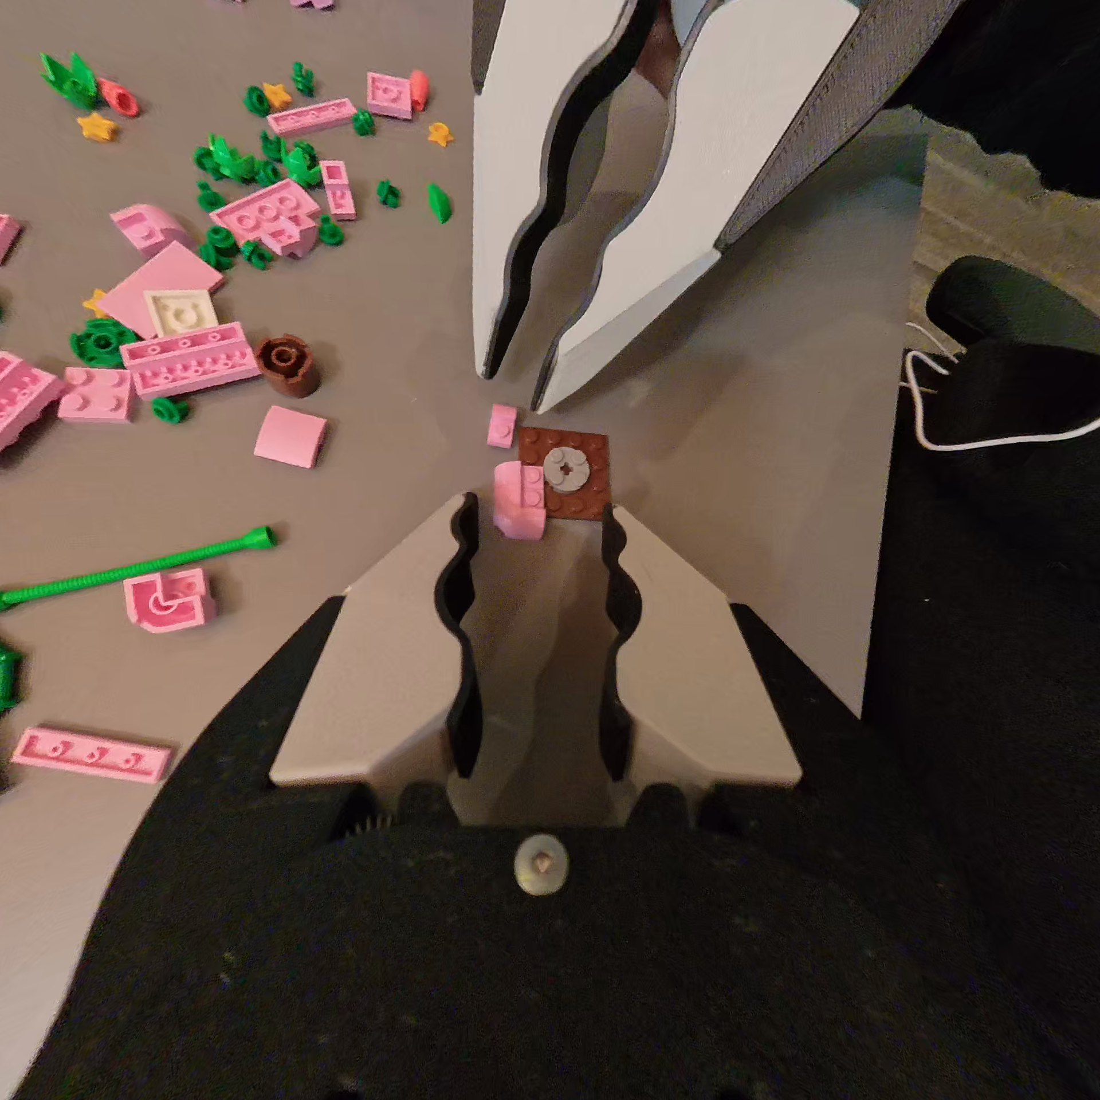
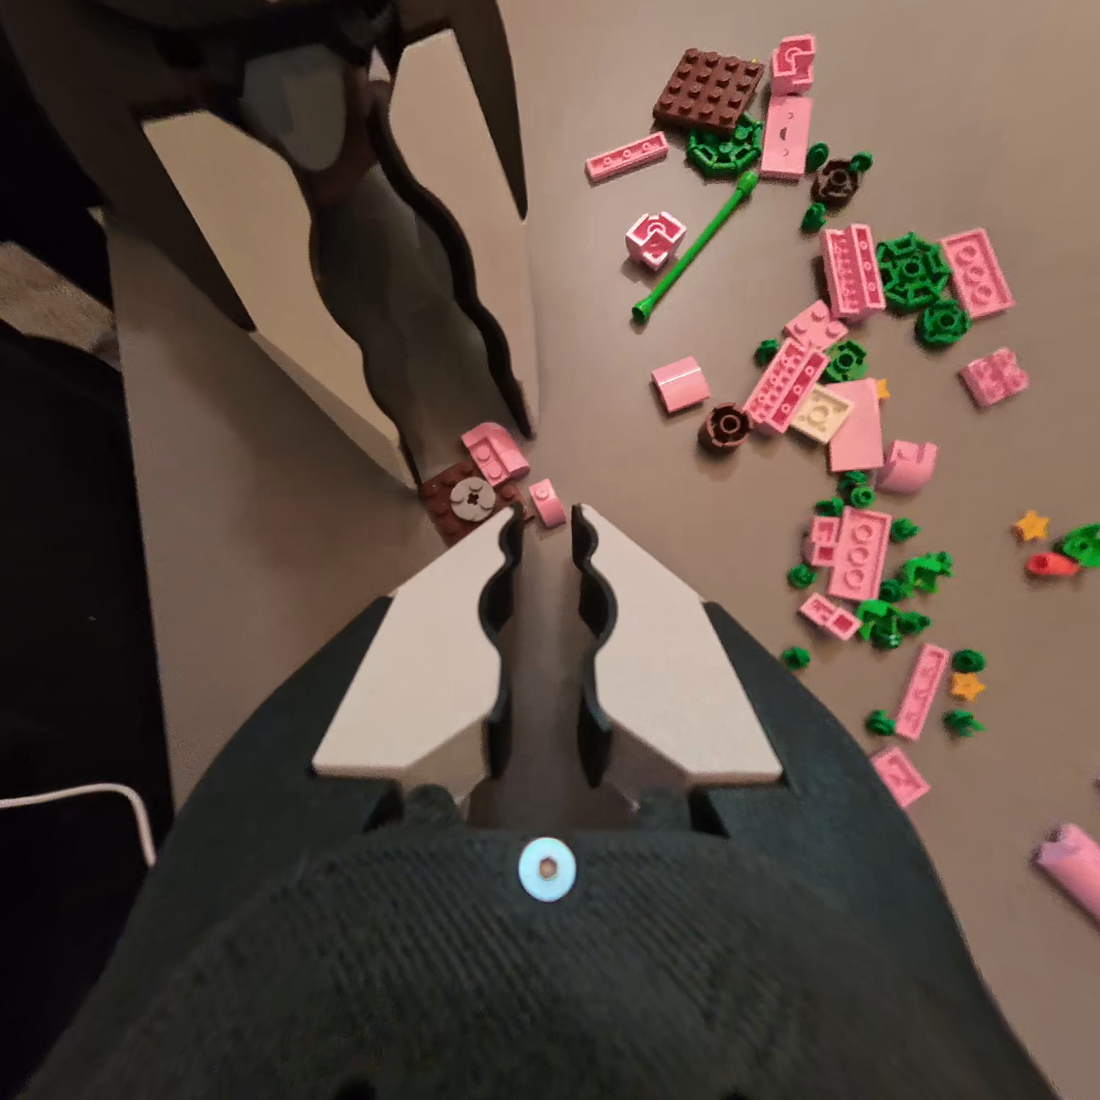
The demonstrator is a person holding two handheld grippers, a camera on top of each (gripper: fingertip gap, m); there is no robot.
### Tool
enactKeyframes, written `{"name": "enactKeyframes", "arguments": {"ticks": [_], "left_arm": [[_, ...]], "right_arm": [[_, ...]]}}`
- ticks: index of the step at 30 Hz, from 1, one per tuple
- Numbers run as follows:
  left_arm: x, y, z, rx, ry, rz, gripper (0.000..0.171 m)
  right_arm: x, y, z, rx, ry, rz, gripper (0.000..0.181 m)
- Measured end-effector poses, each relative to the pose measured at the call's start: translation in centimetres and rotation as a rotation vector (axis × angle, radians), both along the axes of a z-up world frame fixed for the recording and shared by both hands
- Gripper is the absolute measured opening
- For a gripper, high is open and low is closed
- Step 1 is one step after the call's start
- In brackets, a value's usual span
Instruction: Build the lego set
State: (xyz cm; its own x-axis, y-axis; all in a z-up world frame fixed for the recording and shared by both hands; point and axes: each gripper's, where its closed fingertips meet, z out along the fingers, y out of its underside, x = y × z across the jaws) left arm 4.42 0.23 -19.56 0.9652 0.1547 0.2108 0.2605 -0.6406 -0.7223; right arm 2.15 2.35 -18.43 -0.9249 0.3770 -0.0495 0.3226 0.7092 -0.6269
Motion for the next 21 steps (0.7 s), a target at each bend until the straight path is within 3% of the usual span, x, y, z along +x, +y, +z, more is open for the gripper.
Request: {"name": "enactKeyframes", "arguments": {"ticks": [9,14,21], "left_arm": [[-0.7,-0.8,0.3,0.016,0.020,0.024,0.039],[0.1,-0.5,-0.1,-0.015,0.057,-0.015,0.056],[0.3,0.4,-0.4,-0.049,0.127,-0.006,0.057]], "right_arm": [[0.0,-0.4,-1.0,0.075,-0.029,0.040,0.011],[0.1,-0.2,-1.3,0.063,-0.056,0.028,0.007],[0.0,-0.1,-1.3,0.070,-0.036,0.041,0.007]]}}
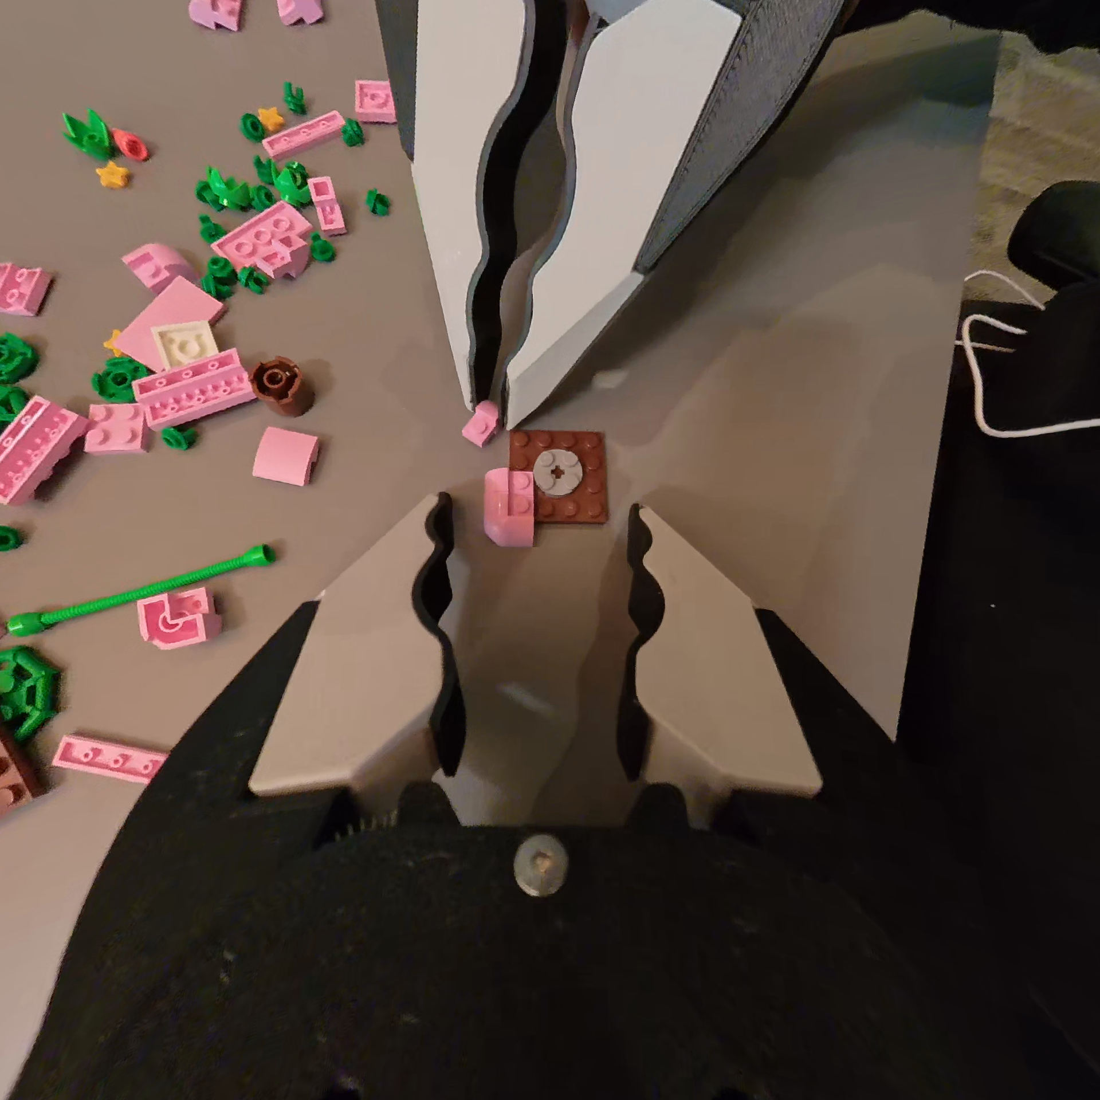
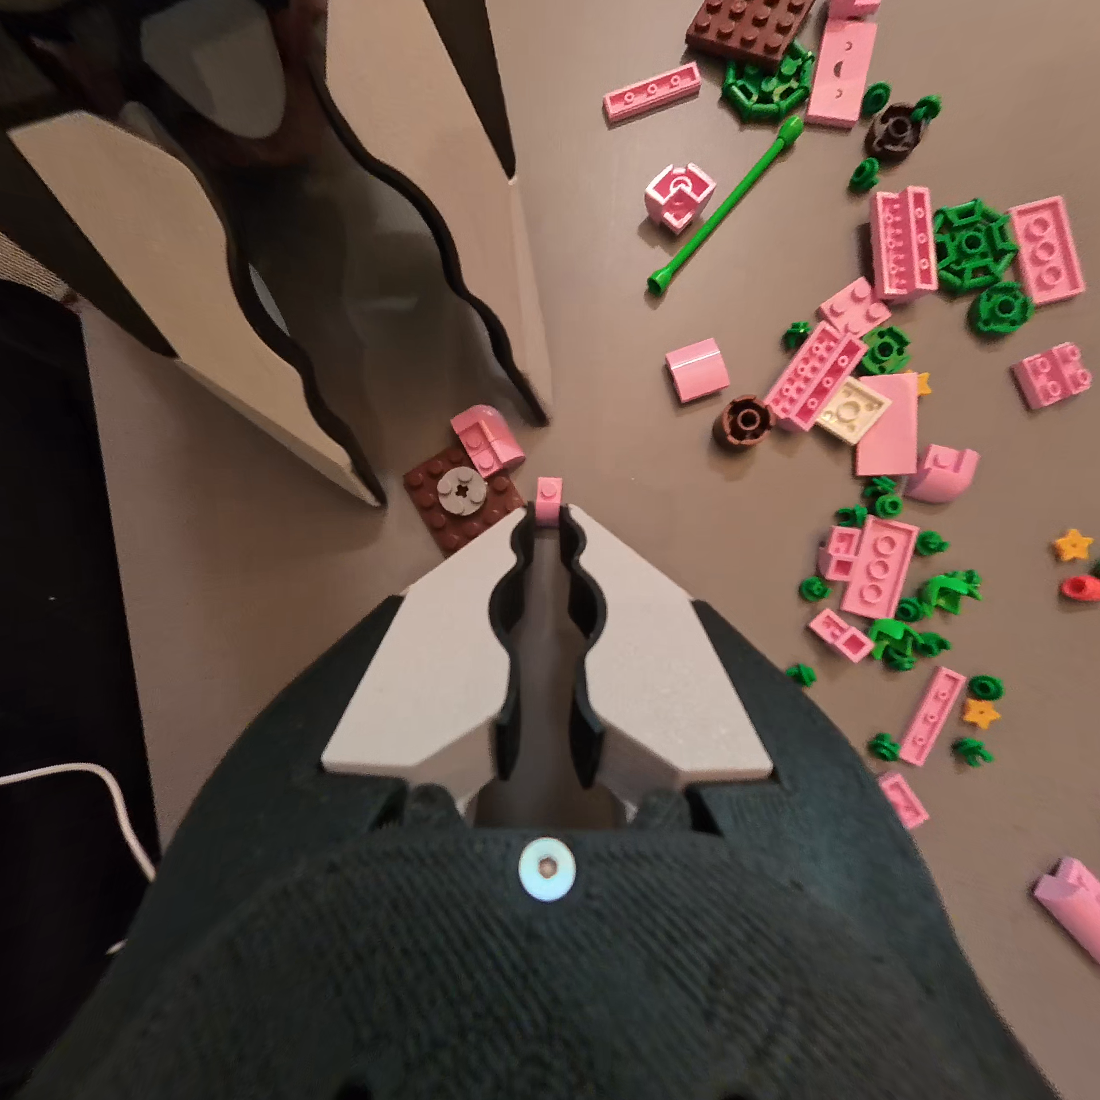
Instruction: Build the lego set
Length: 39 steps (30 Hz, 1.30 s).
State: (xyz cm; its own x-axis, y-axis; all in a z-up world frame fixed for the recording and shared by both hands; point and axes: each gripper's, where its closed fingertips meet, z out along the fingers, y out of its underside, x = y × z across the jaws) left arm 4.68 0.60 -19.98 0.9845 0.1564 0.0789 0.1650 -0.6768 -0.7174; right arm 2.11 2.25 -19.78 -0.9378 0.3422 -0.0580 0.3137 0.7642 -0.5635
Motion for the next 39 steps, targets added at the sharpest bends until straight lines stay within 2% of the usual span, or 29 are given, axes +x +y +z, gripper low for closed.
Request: {"name": "enactKeyframes", "arguments": {"ticks": [9,18,23,25,28,33,39], "left_arm": [[-1.0,-0.6,0.0,-0.007,0.017,0.038,0.057],[-2.1,-1.4,0.0,-0.007,0.028,0.083,0.056],[-1.4,-1.2,0.3,0.013,0.029,0.037,0.055],[-0.7,-0.7,0.8,0.050,0.015,0.007,0.055],[0.4,0.3,1.4,0.096,-0.005,-0.019,0.056],[0.7,0.5,0.0,-0.009,0.026,-0.007,0.055],[1.4,0.7,0.0,-0.006,0.016,-0.050,0.042]], "right_arm": [[0.4,0.2,-0.1,0.029,-0.004,0.072,0.006],[4.4,1.2,-0.1,0.022,-0.087,0.095,0.006],[4.2,1.7,0.2,0.010,-0.026,0.087,0.006],[4.4,1.3,0.7,-0.016,0.022,0.147,0.006],[4.3,1.1,1.0,0.016,0.192,0.281,0.006],[4.1,0.4,1.3,0.046,0.322,0.389,0.006],[3.8,0.8,0.3,0.127,0.346,0.447,0.006]]}}
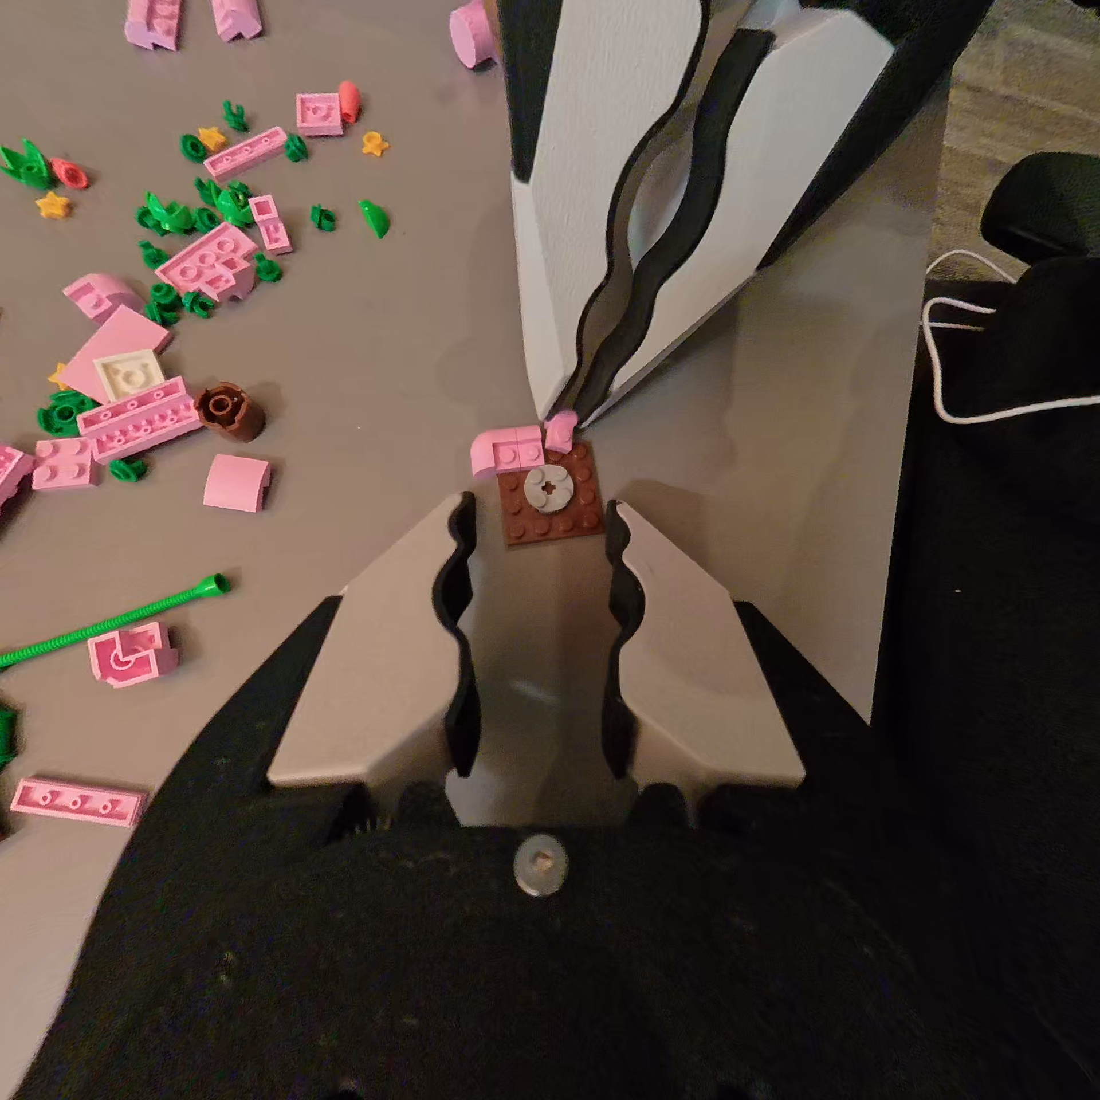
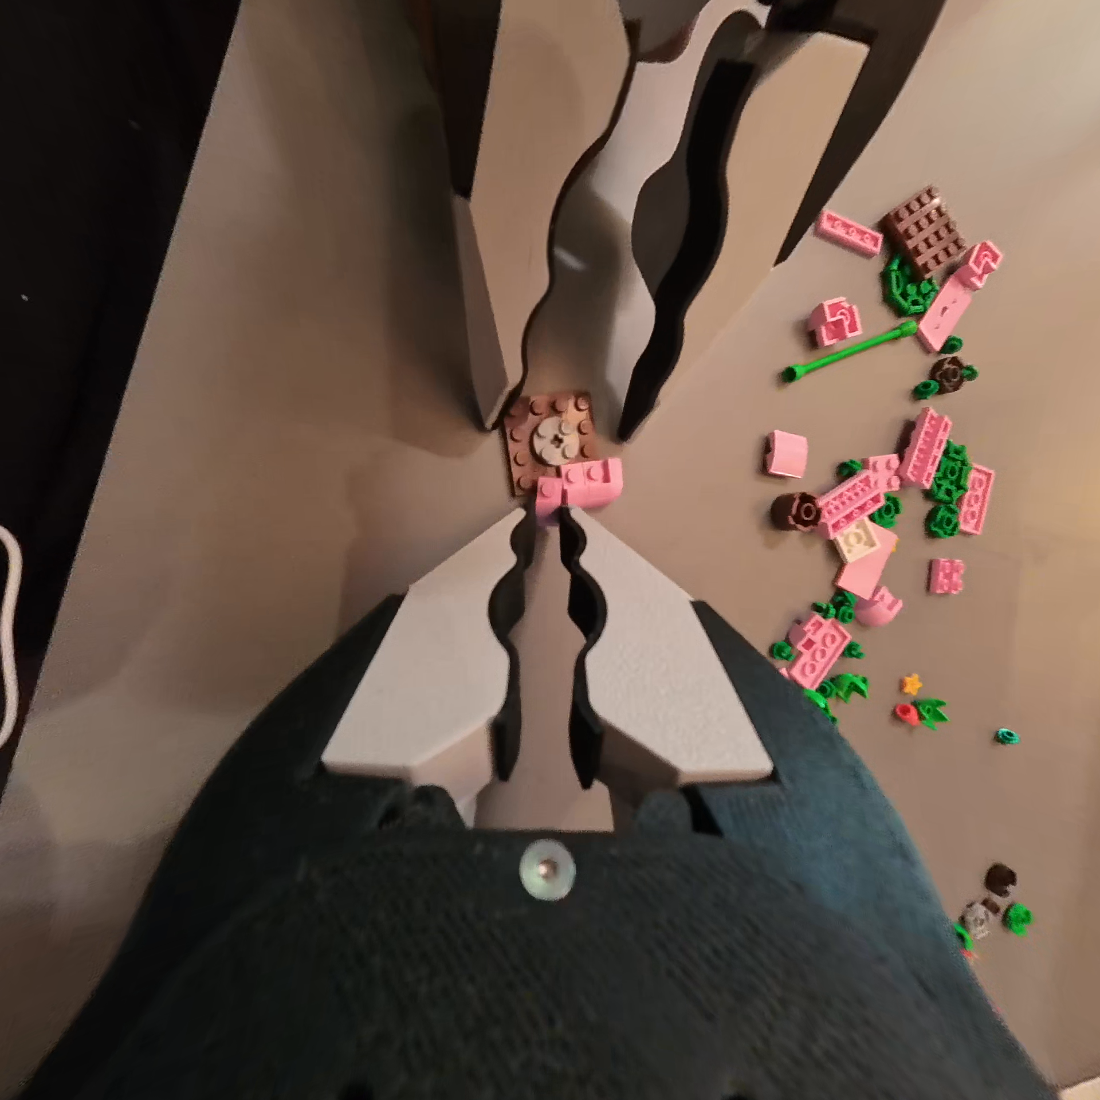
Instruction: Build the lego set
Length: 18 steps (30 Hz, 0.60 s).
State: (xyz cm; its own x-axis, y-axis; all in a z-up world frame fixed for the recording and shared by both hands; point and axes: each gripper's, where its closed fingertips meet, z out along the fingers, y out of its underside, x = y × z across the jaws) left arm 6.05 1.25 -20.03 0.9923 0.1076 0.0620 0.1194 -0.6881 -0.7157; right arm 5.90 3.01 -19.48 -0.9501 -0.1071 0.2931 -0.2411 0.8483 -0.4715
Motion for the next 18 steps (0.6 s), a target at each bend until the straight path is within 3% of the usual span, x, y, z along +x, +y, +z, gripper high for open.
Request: {"name": "enactKeyframes", "arguments": {"ticks": [6,18], "left_arm": [[0.30,0.04,0.02,0.002,-0.009,-0.020,0.034],[0.29,0.03,0.02,0.003,-0.013,-0.020,0.033]], "right_arm": [[-0.11,-0.43,-0.03,-0.003,0.021,0.010,0.006],[-0.81,-0.03,0.23,-0.029,0.032,-0.069,0.014]]}}
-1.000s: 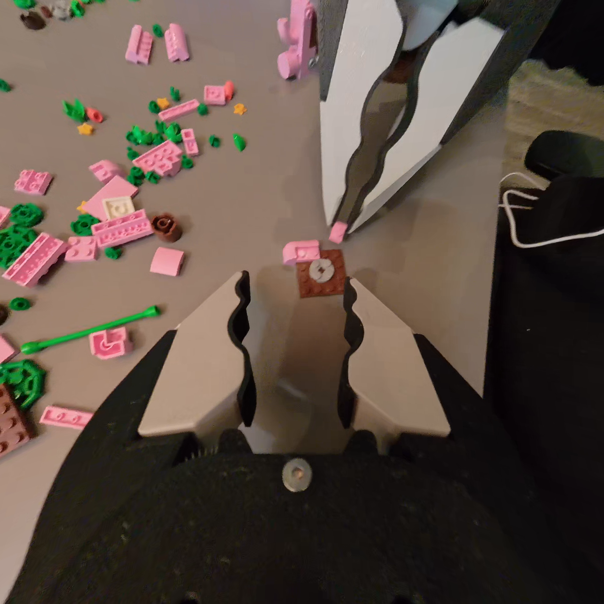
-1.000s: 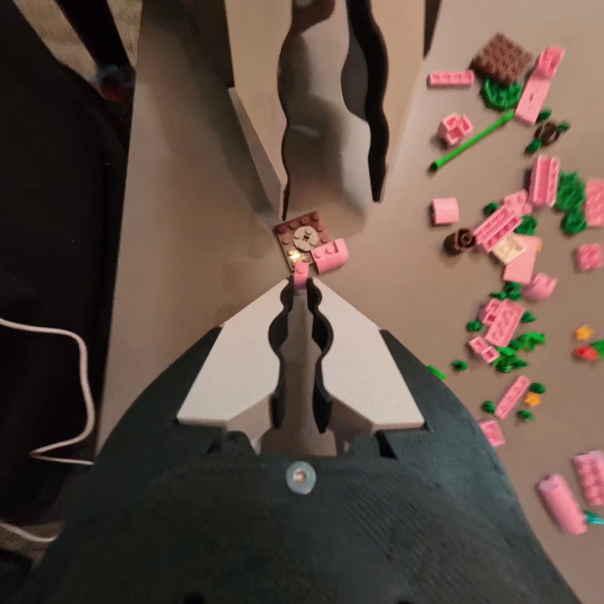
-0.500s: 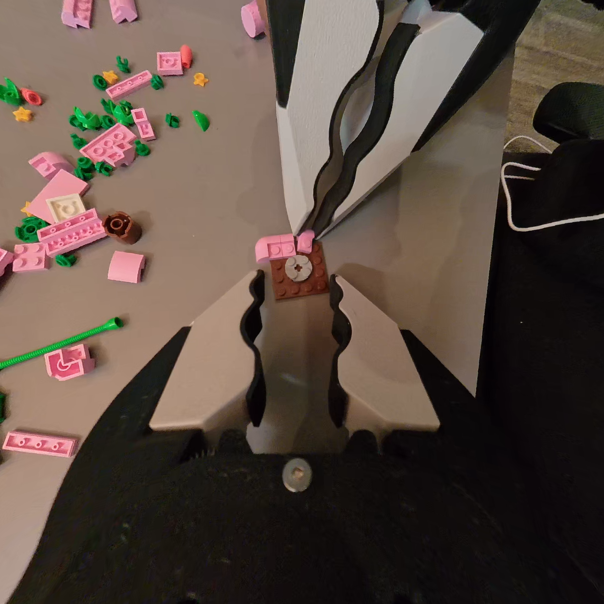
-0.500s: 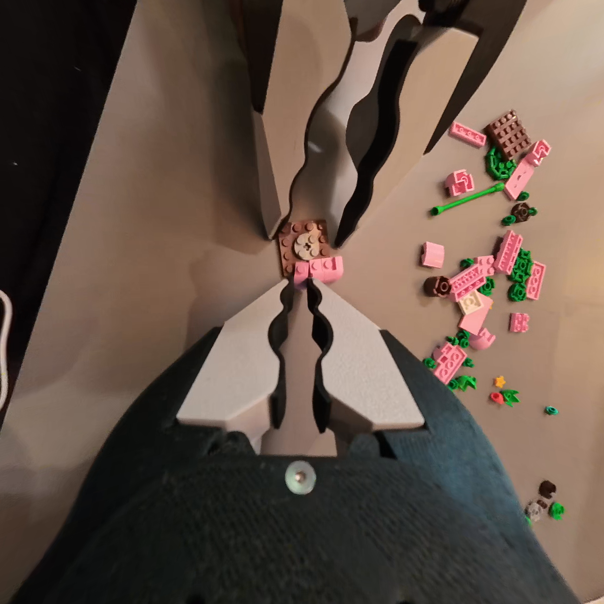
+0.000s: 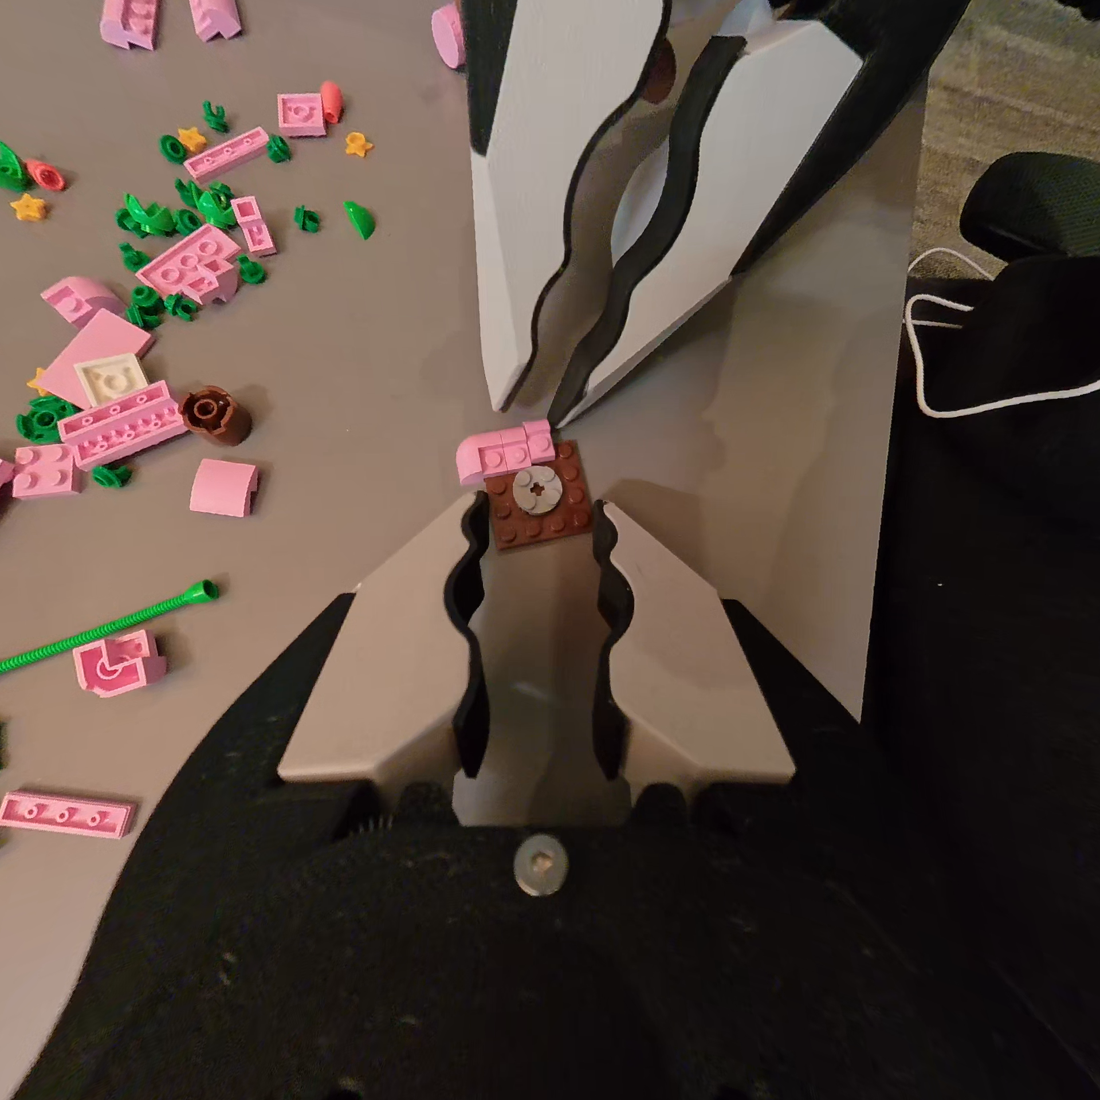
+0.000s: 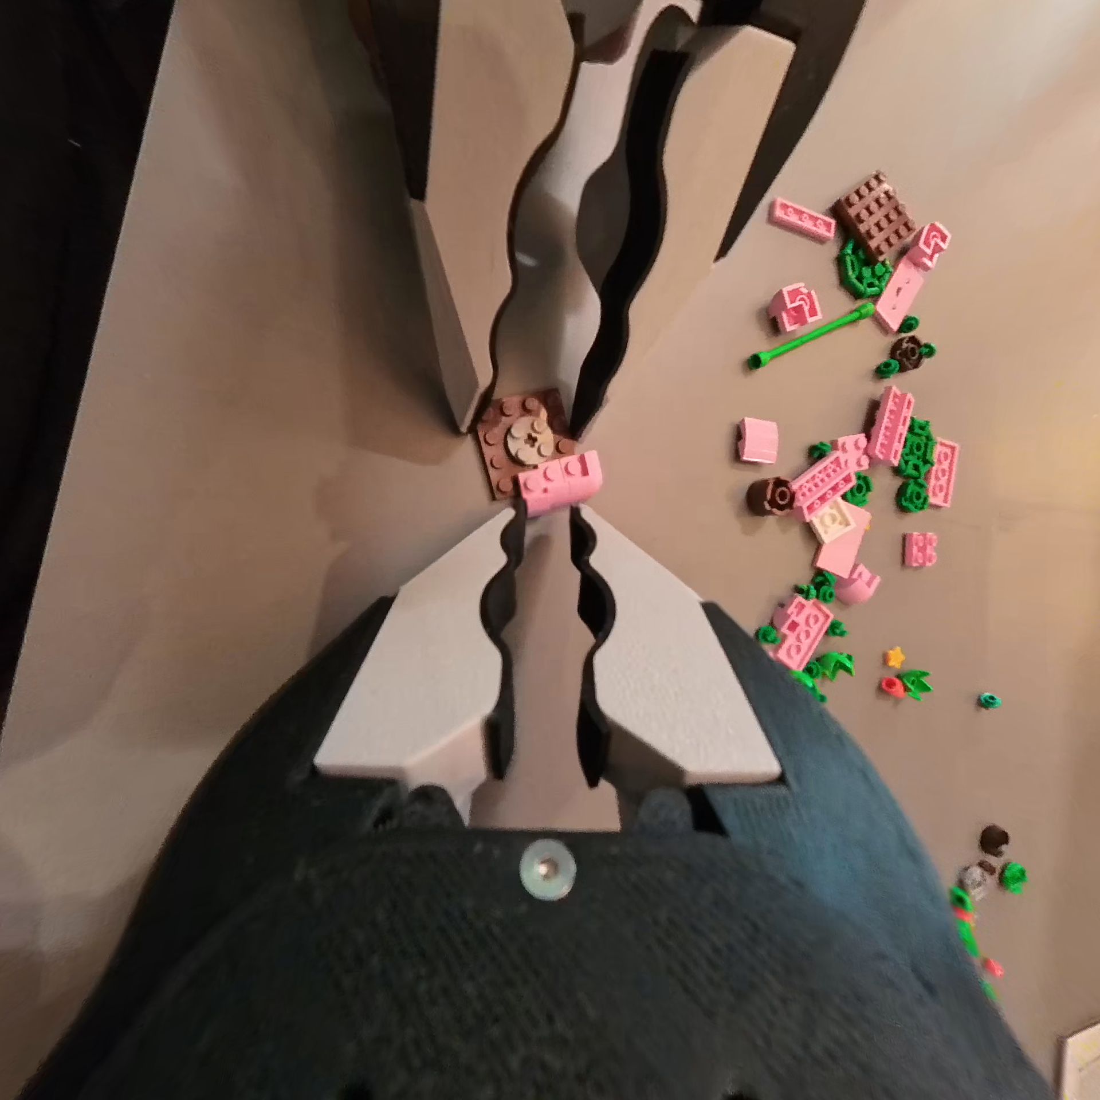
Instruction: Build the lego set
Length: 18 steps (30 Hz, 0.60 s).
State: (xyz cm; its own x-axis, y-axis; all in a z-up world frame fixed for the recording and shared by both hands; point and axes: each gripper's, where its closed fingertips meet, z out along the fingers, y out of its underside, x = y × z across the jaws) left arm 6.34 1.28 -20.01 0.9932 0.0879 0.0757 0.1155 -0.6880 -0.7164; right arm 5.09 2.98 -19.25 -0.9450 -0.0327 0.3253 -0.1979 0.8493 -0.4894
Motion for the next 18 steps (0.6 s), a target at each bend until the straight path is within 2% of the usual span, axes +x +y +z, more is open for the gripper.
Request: {"name": "enactKeyframes", "arguments": {"ticks": [4,7,18], "left_arm": [[-0.01,0.00,0.00,0.000,-0.002,0.001,0.033],[-0.01,-0.01,0.01,0.001,-0.004,0.001,0.033],[0.00,0.00,-0.01,0.000,-0.004,0.001,0.033]], "right_arm": [[-0.12,0.44,0.34,-0.044,-0.020,-0.064,0.014],[0.22,0.30,0.72,-0.099,-0.046,-0.100,0.007],[0.74,-0.43,0.04,-0.105,-0.076,-0.111,0.001]]}}
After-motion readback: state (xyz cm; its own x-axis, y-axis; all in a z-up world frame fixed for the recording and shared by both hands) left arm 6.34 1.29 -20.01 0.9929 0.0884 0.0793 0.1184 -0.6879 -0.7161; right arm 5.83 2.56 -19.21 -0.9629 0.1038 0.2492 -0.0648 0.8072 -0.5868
